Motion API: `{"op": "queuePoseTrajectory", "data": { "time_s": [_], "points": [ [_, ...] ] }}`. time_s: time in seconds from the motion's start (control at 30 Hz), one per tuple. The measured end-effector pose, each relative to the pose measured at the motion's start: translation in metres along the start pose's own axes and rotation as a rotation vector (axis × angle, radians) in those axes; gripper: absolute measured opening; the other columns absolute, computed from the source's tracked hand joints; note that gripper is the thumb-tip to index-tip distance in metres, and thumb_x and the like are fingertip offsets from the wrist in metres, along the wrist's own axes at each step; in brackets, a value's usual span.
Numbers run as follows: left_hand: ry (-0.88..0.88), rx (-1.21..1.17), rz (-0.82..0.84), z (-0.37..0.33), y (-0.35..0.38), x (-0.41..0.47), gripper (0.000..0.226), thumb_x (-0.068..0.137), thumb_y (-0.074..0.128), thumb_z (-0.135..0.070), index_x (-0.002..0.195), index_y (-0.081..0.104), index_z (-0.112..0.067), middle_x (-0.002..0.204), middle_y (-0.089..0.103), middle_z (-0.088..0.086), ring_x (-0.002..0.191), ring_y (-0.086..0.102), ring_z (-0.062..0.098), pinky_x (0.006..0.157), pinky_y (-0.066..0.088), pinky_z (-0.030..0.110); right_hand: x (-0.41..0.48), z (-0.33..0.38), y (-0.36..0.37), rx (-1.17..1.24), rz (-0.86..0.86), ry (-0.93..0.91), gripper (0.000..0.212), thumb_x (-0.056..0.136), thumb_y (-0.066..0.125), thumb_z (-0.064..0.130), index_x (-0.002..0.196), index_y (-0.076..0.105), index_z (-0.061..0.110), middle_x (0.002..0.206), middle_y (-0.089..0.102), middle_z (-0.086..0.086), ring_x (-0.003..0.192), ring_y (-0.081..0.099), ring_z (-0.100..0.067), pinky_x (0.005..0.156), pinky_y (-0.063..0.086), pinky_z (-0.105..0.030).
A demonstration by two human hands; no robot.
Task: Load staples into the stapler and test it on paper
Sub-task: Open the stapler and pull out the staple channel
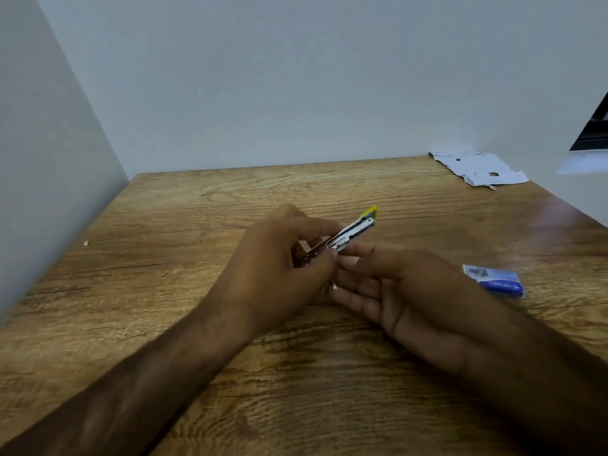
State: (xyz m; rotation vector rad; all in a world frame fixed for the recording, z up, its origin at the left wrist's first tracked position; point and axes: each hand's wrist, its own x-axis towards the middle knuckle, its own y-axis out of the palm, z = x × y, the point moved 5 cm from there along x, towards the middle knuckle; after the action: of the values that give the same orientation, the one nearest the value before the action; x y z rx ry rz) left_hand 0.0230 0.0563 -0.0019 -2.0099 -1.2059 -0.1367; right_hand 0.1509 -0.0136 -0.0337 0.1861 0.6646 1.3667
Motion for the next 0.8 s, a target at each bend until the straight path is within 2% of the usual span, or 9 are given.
{"op": "queuePoseTrajectory", "data": {
  "time_s": [0.07,0.13,0.2,0.3,0.43,0.5,0.63,0.7,0.8],
  "points": [
    [0.25,0.277,-0.004,-0.017,-0.002,-0.005,0.031,0.085,0.068,-0.018,0.114,0.078,-0.024,0.093,0.058,-0.003,0.067,0.057,0.009,0.056,0.051,0.027,-0.001,-0.002,0.005,0.074,0.078,0.007,0.037,0.093,0.045,-0.014,0.119,0.069,-0.005,0.124,0.073,-0.022,0.116,0.071,-0.027,0.091,0.059,-0.033],
    [0.381,0.376,0.027,-0.025,-0.001,-0.008,0.032,0.088,0.065,-0.018,0.118,0.075,-0.015,0.102,0.056,0.003,0.065,0.056,0.016,0.052,0.052,0.034,-0.001,-0.002,0.007,0.127,0.128,-0.008,0.035,0.087,0.047,-0.015,0.106,0.074,-0.004,0.113,0.077,-0.023,0.107,0.076,-0.027,0.09,0.06,-0.034],
    [0.439,0.426,0.038,-0.027,-0.001,-0.009,0.032,0.089,0.064,-0.016,0.12,0.074,-0.012,0.105,0.056,0.007,0.062,0.055,0.022,0.049,0.051,0.038,0.0,-0.002,0.004,0.15,0.14,-0.02,0.033,0.086,0.049,-0.016,0.098,0.076,-0.001,0.101,0.08,-0.018,0.096,0.079,-0.024,0.089,0.061,-0.035],
    [0.431,0.432,0.038,-0.027,-0.002,-0.01,0.032,0.091,0.064,-0.013,0.121,0.074,-0.012,0.104,0.055,0.006,0.064,0.055,0.021,0.051,0.051,0.033,0.001,-0.004,0.002,0.15,0.138,-0.019,0.03,0.083,0.056,-0.011,0.104,0.074,0.0,0.104,0.078,-0.016,0.099,0.078,-0.022,0.091,0.06,-0.036],
    [0.171,0.177,-0.03,-0.009,-0.01,0.0,0.027,0.089,0.07,-0.011,0.111,0.079,-0.025,0.089,0.058,-0.004,0.071,0.056,0.005,0.058,0.041,0.012,0.0,-0.005,-0.005,0.125,0.09,0.022,0.034,0.094,0.047,-0.014,0.117,0.068,-0.002,0.108,0.08,-0.015,0.097,0.079,-0.021,0.081,0.064,-0.03],
    [-0.13,-0.138,0.042,0.006,-0.007,0.002,0.025,0.092,0.071,-0.009,0.095,0.081,-0.031,0.074,0.065,-0.007,0.057,0.058,0.008,0.049,0.046,0.022,-0.006,-0.003,-0.012,0.029,0.062,0.031,0.033,0.098,0.044,-0.013,0.118,0.067,-0.001,0.108,0.08,-0.017,0.098,0.079,-0.021,0.079,0.064,-0.03],
    [-0.567,-0.62,0.218,0.022,0.011,-0.005,0.019,0.093,0.062,0.0,0.094,0.081,-0.006,0.059,0.065,0.008,0.046,0.063,0.021,0.038,0.05,0.025,-0.035,0.013,-0.035,-0.236,0.099,-0.034,0.026,0.092,0.064,0.012,0.116,0.071,0.007,0.112,0.08,-0.014,0.095,0.08,-0.026,0.066,0.064,-0.028],
    [-0.685,-0.755,0.329,0.026,0.018,-0.008,0.021,0.084,0.063,0.001,0.101,0.075,0.005,0.066,0.064,0.013,0.046,0.065,0.026,0.038,0.053,0.028,-0.059,0.029,-0.052,-0.507,0.102,-0.119,0.028,0.085,0.077,0.033,0.109,0.075,0.018,0.113,0.08,-0.008,0.082,0.081,-0.031,0.056,0.061,-0.028],
    [-0.733,-0.821,0.541,0.02,0.029,-0.009,0.029,0.069,0.068,-0.005,0.096,0.079,-0.001,0.078,0.069,0.016,0.046,0.065,0.027,0.037,0.052,0.028,-0.094,0.061,-0.094,-1.01,-0.138,-0.322,0.04,0.073,0.079,0.054,0.101,0.079,0.025,0.092,0.083,0.0,0.053,0.077,-0.028,0.046,0.055,-0.022]
  ]
}}
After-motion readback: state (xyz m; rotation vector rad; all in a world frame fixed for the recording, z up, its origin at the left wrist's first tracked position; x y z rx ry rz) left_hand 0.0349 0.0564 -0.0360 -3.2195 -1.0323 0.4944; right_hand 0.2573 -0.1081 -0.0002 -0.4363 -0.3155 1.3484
